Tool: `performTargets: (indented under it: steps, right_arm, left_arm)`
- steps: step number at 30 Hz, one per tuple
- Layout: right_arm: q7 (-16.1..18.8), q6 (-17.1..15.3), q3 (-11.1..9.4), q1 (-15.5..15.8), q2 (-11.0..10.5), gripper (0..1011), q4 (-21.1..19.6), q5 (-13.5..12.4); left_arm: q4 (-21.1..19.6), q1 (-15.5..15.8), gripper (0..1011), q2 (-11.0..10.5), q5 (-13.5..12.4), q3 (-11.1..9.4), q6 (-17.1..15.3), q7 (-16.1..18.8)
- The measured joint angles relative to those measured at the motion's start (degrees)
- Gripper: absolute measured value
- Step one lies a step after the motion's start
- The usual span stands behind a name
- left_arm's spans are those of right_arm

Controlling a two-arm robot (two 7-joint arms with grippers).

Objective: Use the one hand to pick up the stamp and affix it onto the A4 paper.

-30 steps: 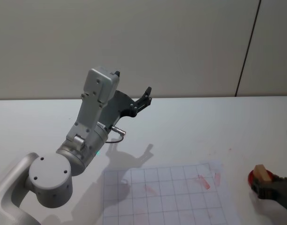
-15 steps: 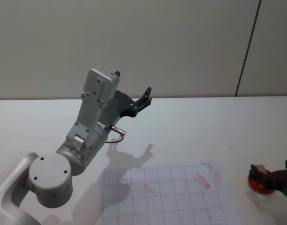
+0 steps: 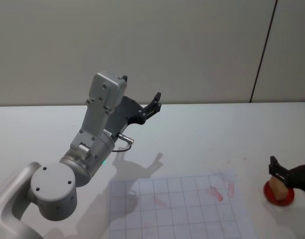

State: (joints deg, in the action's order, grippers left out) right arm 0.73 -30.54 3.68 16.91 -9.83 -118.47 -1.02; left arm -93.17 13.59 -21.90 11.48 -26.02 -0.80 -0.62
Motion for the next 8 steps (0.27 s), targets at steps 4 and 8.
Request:
performTargets:
  steps: [4, 8]
  right_arm:
    - [0.19, 3.62, 0.06, 1.05, -0.49, 1001, -0.74, 1.08]
    - [0.37, 6.9, 0.08, 1.96, -0.9, 1001, -1.54, 2.13]
  left_arm:
    - [0.0, 0.0, 1001, 0.0, 0.0, 0.0, 0.0, 0.0]
    - [0.0, 0.0, 1001, 0.0, 0.0, 0.0, 0.0, 0.0]
